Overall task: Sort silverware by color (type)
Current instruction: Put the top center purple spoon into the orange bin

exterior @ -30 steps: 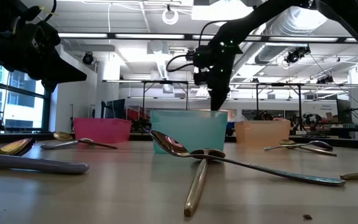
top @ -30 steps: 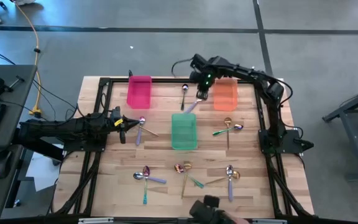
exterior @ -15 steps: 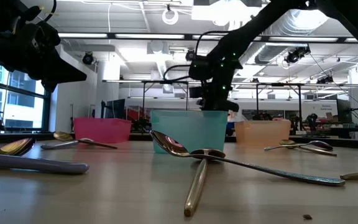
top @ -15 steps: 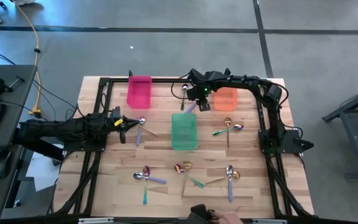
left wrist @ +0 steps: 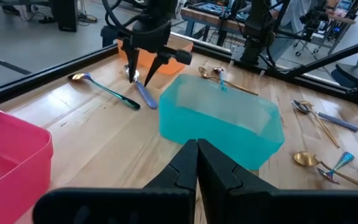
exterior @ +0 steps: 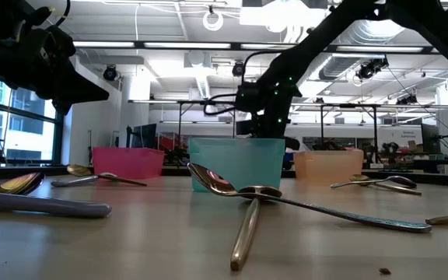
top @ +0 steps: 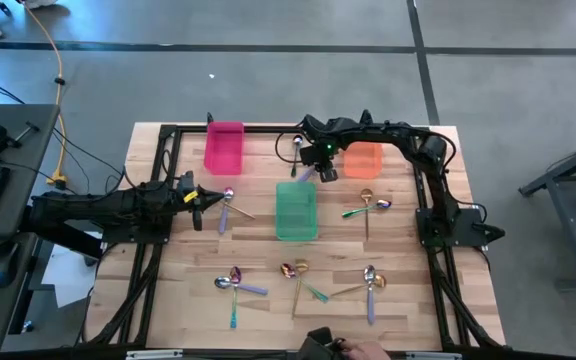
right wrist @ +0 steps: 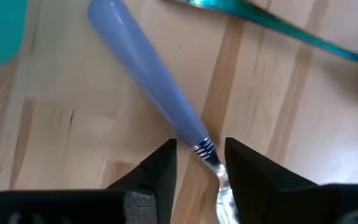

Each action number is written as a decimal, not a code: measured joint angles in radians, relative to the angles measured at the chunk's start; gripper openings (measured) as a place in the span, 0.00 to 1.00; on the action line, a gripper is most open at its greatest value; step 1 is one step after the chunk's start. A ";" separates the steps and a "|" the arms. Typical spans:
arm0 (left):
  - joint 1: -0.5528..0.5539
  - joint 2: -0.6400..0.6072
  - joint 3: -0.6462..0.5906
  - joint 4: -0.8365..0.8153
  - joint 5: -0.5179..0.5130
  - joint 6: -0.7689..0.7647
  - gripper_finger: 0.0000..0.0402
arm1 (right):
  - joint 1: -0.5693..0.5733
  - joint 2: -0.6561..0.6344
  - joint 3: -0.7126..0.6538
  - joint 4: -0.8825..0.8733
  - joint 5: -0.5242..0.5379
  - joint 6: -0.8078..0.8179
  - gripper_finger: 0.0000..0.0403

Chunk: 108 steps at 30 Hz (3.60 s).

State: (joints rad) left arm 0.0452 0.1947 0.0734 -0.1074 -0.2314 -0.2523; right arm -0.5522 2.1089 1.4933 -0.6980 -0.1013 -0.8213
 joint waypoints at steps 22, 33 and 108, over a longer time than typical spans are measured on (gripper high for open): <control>0.000 0.000 0.000 0.000 0.000 0.001 0.00 | -0.009 0.017 0.060 -0.093 -0.060 0.295 0.01; 0.000 0.000 0.000 0.000 -0.001 0.001 0.00 | -0.008 0.016 0.245 -0.296 -0.073 0.568 0.01; 0.000 0.002 0.000 -0.038 -0.034 0.019 0.00 | 0.291 -0.166 -0.312 0.183 0.708 2.036 0.32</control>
State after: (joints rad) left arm 0.0452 0.1963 0.0734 -0.1452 -0.2653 -0.2329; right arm -0.2610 1.9430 1.1814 -0.5145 0.6069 1.2150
